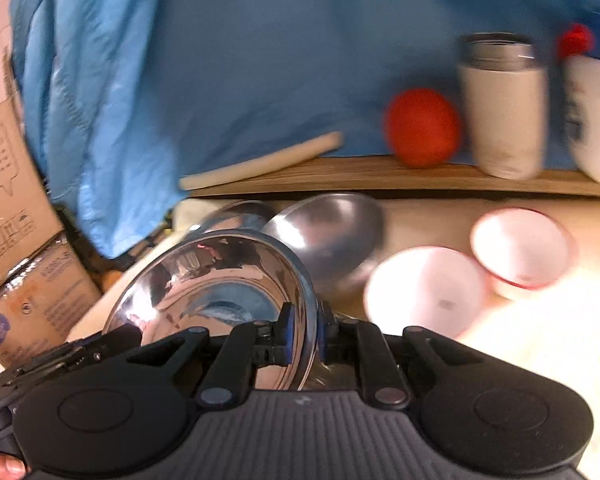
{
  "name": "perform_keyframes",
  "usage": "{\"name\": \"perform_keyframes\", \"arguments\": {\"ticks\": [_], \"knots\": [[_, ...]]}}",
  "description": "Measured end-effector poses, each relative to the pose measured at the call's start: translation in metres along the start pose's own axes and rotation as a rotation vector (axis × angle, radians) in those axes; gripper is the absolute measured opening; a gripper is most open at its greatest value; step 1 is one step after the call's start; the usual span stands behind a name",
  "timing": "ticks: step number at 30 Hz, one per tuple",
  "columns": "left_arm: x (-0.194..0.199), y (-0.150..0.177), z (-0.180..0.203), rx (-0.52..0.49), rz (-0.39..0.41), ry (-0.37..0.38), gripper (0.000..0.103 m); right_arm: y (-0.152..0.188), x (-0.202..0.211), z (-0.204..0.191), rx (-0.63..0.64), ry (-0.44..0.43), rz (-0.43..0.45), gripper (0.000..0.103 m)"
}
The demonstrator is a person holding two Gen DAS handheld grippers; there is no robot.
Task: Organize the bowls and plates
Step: 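Grip the large steel plate with both tools and lift it over the other large plate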
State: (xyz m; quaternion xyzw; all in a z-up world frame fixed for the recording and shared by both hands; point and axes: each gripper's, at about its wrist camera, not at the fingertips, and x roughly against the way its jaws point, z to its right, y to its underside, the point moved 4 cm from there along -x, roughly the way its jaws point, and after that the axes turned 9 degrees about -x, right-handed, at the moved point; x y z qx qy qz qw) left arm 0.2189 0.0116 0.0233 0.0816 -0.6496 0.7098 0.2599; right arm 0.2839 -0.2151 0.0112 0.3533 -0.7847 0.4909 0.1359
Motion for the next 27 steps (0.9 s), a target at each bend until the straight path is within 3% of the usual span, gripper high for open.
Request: {"name": "perform_keyframes", "arguments": {"ticks": [6,27], "knots": [[-0.014,0.018,0.016,-0.017,-0.06,0.009,0.018,0.015,0.008,0.023,0.0,0.03,-0.006,0.014],[-0.018,0.03,0.023,-0.095,-0.139,-0.048,0.022,0.037,0.007,0.015,0.136,0.093,-0.029,0.018]]}}
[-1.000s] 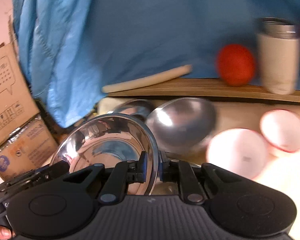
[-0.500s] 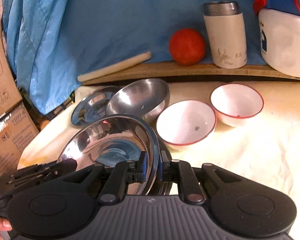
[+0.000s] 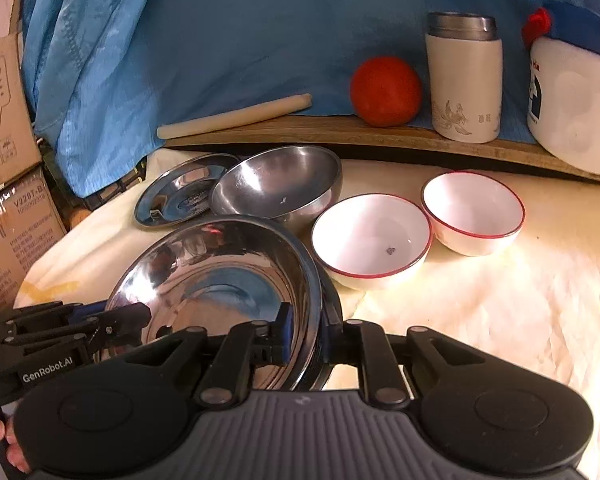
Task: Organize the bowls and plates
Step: 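Grip the large steel plate with both tools and lift it over the other large plate, then lower the plate onto the other large plate and open both tools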
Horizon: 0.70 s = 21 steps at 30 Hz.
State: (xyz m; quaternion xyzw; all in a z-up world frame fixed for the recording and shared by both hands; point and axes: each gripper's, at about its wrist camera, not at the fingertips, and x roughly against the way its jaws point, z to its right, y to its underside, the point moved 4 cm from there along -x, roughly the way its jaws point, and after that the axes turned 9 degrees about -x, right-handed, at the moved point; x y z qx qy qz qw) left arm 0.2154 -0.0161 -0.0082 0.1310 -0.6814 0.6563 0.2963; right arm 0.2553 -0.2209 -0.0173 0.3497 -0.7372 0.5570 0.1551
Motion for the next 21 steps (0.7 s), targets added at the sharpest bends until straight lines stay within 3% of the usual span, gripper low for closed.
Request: {"name": "perform_keyframes", "arguments": {"ticks": [17,21], "knots": [[-0.005,0.006,0.0,0.016,-0.005,-0.003,0.022,0.013,0.005,-0.017,0.149,0.104,0.09,0.022],[-0.006,0.008,-0.001,0.024,-0.008,0.003,0.022,0.014,0.005,-0.018,0.173,0.11,0.102,0.028]]}}
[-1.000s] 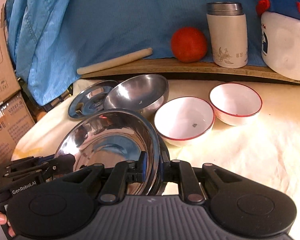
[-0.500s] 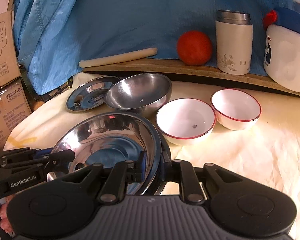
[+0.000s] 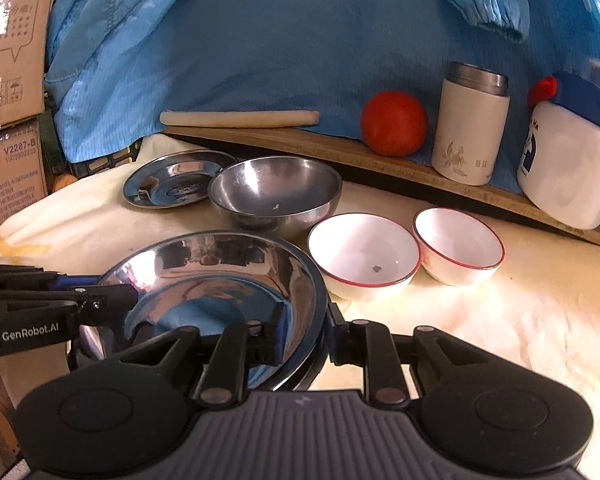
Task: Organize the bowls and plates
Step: 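Lower the plate onto the other large plate and open both tools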
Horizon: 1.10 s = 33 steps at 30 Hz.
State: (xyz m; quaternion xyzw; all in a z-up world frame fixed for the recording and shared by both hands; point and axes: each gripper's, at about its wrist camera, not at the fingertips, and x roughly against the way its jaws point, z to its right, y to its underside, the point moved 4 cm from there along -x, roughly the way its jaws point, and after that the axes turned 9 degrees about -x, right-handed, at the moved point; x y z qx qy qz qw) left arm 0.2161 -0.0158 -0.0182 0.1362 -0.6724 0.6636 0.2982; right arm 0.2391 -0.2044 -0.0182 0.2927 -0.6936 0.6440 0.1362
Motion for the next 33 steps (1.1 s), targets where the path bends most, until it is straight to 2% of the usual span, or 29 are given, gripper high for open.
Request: {"name": "perform_keyframes", "arguments": {"ticks": [6,9,11,12,19,20,25,30,33], "knots": [[0.003,0.002,-0.002,0.015,0.016,0.002,0.023,0.002,0.001,0.005,0.002,-0.007,0.004,0.031],[0.007,0.001,-0.004,0.022,0.026,0.003,0.027,0.003,0.002,0.005,0.004,-0.02,0.011,0.036],[0.01,0.0,-0.005,0.024,0.036,0.001,0.034,0.003,0.004,0.005,0.002,-0.03,0.02,0.044],[0.011,-0.001,-0.005,0.025,0.042,0.001,0.04,0.002,0.005,0.005,0.002,-0.034,0.026,0.051],[0.022,-0.008,-0.016,0.068,0.096,-0.024,0.079,-0.005,0.014,0.006,-0.014,-0.075,0.081,0.079],[0.024,-0.009,-0.019,0.08,0.103,-0.027,0.081,-0.006,0.015,0.005,-0.016,-0.08,0.088,0.085],[0.027,-0.012,-0.033,0.13,0.135,-0.057,0.101,-0.009,0.019,0.003,-0.024,-0.1,0.123,0.094],[0.027,-0.014,-0.046,0.146,0.145,-0.097,0.102,-0.012,0.02,0.0,-0.032,-0.135,0.155,0.101],[0.026,-0.014,-0.053,0.148,0.137,-0.11,0.102,-0.015,0.02,-0.004,-0.031,-0.16,0.168,0.103]]}}
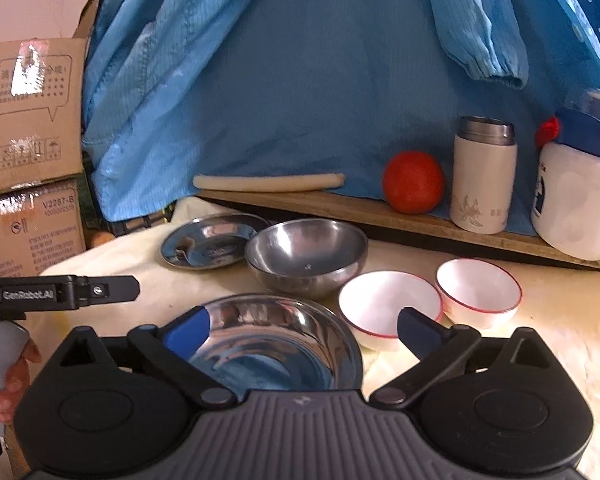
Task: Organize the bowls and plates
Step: 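Lower the plate onto the other large plate and open both tools, then move both tools to the rim of the small dark-centred steel plate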
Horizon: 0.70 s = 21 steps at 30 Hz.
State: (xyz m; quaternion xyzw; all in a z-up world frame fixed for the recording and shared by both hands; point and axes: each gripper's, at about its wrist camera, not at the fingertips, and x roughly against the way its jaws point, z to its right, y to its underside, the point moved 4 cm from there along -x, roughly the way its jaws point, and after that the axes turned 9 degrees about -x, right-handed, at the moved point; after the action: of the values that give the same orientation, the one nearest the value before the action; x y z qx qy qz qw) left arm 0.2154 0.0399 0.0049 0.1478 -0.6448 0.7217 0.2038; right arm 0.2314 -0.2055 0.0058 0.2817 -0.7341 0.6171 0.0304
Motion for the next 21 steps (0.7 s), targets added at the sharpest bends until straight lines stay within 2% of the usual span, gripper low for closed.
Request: {"name": "perform_keyframes", "arguments": {"ticks": [11,21], "knots": [[-0.019,-0.011,-0.03,-0.015,-0.021,-0.115,0.102,-0.02,-0.019,-0.018,0.004,-0.049,0.031,0.103],[-0.042,-0.025,-0.057,-0.018,-0.05,-0.151,0.102,-0.044,-0.05,-0.031,0.038,-0.073,0.03,0.103]]}}
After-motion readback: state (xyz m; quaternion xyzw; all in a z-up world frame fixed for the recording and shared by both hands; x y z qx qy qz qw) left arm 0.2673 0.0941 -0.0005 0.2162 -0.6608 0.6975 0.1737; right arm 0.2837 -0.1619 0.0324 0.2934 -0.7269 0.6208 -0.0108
